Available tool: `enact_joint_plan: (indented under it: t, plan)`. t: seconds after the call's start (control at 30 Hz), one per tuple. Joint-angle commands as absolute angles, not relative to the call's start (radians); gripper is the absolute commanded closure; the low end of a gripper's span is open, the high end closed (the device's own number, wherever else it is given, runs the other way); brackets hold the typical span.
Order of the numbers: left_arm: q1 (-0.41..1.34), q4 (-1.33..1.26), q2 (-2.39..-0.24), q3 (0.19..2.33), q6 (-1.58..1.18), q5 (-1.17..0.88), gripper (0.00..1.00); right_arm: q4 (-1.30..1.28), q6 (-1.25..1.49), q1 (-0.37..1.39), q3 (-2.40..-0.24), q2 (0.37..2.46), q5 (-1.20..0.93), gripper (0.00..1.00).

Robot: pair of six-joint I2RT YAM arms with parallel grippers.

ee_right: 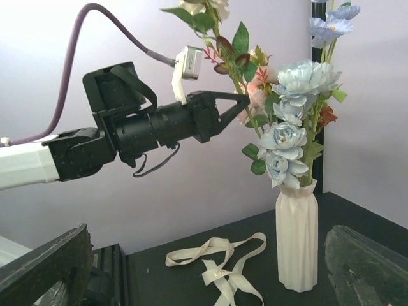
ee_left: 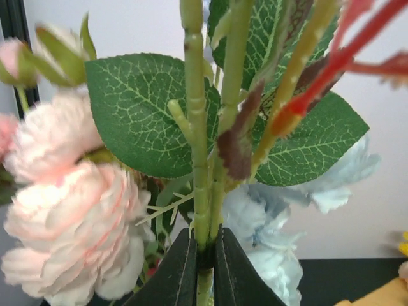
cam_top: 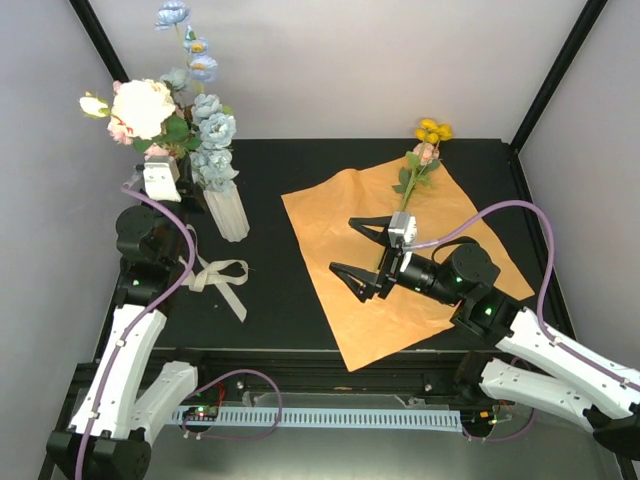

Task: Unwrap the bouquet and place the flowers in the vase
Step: Insert the fake flower into the vase.

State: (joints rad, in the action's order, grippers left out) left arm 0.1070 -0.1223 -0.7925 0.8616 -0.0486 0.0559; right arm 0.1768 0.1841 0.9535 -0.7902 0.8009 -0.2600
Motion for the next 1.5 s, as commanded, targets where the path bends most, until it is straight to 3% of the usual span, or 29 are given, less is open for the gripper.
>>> enact_joint_plan:
  t: [0.0, 0.47, 1.3, 1.47]
  plan:
    - [0.089, -0.139, -0.802, 0.813, -0.094, 0.003, 0.98, 0.176, 0.200, 0.958, -0.817, 0.804, -0.241, 0.00]
    - [0.008, -0.119, -0.890, 0.784, -0.114, -0.102, 0.98, 0.063, 0.204, 0.959, -0.869, 0.799, -0.146, 0.00]
    - [0.000, -0.009, -1.011, 0.789, -0.141, -0.079, 0.97, -0.056, 0.189, 0.959, -0.906, 0.791, -0.093, 0.00]
    - [0.000, 0.078, -1.000, 0.856, -0.174, -0.078, 0.86, -0.098, 0.235, 0.959, -0.917, 0.808, -0.033, 0.00]
